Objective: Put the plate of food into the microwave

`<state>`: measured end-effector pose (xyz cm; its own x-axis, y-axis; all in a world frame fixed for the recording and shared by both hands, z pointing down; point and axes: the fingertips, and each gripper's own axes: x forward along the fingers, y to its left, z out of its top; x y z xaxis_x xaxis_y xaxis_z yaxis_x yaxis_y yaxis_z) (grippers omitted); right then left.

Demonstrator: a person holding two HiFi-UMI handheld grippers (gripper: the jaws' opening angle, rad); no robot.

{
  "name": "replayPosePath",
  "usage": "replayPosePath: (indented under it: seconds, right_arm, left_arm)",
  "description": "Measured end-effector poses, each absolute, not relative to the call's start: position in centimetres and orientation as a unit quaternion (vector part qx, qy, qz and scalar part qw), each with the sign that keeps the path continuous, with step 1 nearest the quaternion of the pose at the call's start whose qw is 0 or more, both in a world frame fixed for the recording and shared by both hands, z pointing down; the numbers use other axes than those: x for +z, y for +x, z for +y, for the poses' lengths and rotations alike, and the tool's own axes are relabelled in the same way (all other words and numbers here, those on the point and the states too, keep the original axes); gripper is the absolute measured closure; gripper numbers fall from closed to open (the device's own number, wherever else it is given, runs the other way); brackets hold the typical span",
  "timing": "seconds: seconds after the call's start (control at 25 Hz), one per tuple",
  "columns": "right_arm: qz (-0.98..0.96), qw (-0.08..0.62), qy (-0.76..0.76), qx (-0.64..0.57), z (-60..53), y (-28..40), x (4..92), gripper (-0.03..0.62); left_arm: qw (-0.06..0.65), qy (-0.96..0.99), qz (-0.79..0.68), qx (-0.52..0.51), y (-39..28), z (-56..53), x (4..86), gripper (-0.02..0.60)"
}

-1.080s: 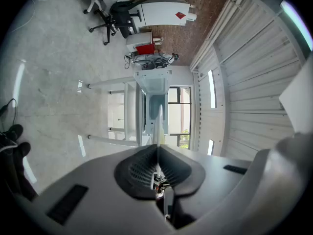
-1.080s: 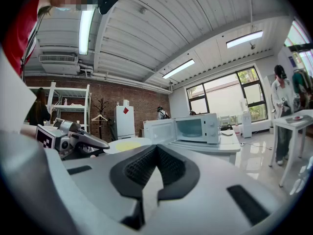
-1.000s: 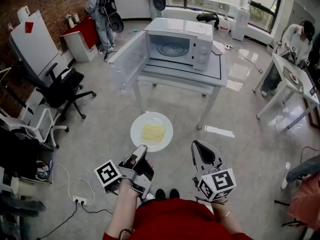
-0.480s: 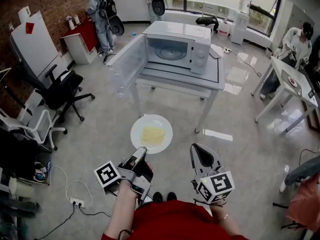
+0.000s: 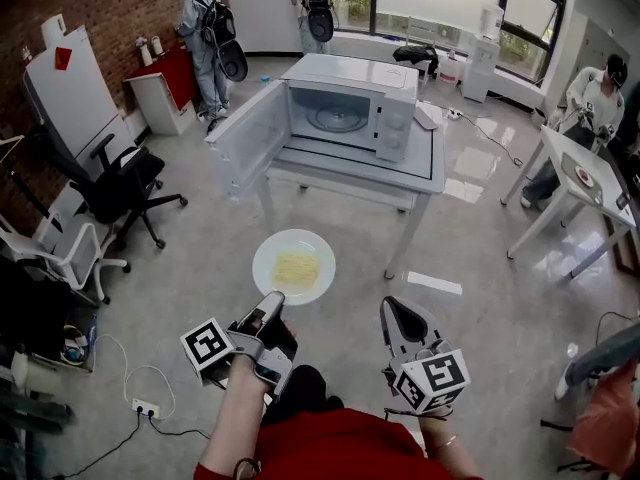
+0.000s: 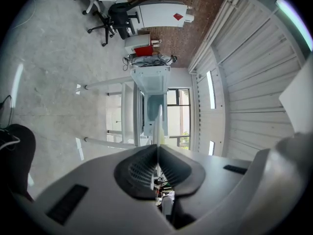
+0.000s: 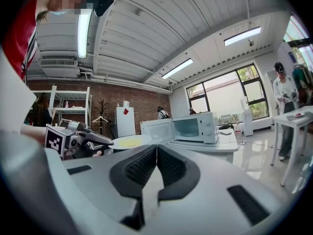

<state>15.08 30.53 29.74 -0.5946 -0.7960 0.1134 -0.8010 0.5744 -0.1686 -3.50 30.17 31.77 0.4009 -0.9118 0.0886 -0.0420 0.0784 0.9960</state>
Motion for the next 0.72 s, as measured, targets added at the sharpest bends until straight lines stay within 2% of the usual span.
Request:
replayPosePath:
  seconds: [0.28,0.72]
  right_arm:
    - [-0.884,-0.006,0.455,0.105,25.9,14.8,29.3,0.579]
    - [-0.872,-0.001,0.477,0.110,10.0,10.3,29.7,0.579]
  left_arm:
    - [0.602,0.582,-0.424,-0.345,-4.1,25.1,31.8,0.560]
    - [0.617,0.595,-0.406,-0.317,-6.8,9.7,33.0,0.559]
